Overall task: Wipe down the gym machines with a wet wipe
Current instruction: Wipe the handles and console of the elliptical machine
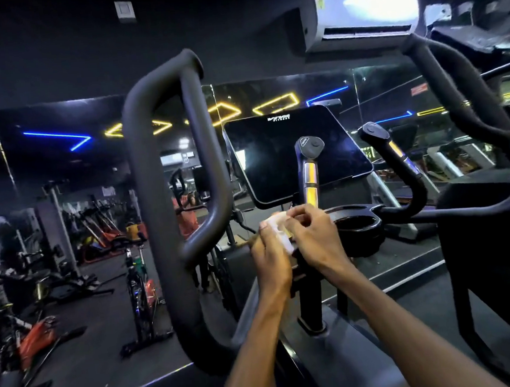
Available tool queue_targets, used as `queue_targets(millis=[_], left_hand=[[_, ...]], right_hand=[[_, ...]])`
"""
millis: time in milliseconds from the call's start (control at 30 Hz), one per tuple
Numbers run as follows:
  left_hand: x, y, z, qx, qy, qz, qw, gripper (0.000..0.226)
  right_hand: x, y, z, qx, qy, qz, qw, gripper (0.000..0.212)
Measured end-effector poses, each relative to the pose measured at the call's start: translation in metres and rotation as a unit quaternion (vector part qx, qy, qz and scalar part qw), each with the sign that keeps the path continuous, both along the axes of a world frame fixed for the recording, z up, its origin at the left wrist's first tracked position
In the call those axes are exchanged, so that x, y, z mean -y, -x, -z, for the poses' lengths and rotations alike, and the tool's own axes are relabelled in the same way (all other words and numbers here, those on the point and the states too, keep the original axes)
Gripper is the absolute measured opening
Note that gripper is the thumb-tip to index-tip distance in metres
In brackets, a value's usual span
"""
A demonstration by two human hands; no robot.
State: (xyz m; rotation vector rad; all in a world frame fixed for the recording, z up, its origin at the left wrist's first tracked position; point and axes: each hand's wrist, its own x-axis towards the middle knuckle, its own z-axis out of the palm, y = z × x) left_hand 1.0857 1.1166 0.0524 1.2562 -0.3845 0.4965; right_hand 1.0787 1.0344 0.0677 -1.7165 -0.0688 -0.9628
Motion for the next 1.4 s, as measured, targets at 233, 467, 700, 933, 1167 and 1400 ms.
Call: queue_targets(millis=[233, 467, 700, 933, 1167, 1400], left_hand=[[-0.041, 0.047, -0.035, 0.022, -0.089, -0.008, 0.996, 0.024], [-0.095, 0.078, -0.078, 0.189, -0.251, -0.259, 0.913, 0.015], [-0.136, 0.054, -0.131, 0.239, -0.267, -0.342, 0.869, 0.013], [-0.142, 0.021, -0.155, 0.296, -0.339, -0.394, 0.801, 0.011], [-0.138, -0.013, -0.189, 0.361, -0.395, -0.438, 0.722, 0.02], [-0.135, -0.027, -0.237, 0.318, -0.415, -0.528, 0.669, 0.023]], right_hand=[[-0.031, 0.023, -0.024, 0.005, -0.106, -0.081, 0.991, 0.008], [-0.065, 0.031, -0.07, 0.048, -0.094, 0.051, 0.993, 0.008], [-0.116, 0.025, -0.103, 0.032, 0.029, 0.069, 0.997, 0.026], [-0.126, -0.002, -0.119, 0.016, 0.078, 0.085, 0.993, 0.037], [-0.126, 0.005, -0.109, 0.012, 0.147, 0.078, 0.986, 0.036], [-0.115, -0.01, -0.167, 0.046, 0.149, 0.004, 0.988, 0.036]])
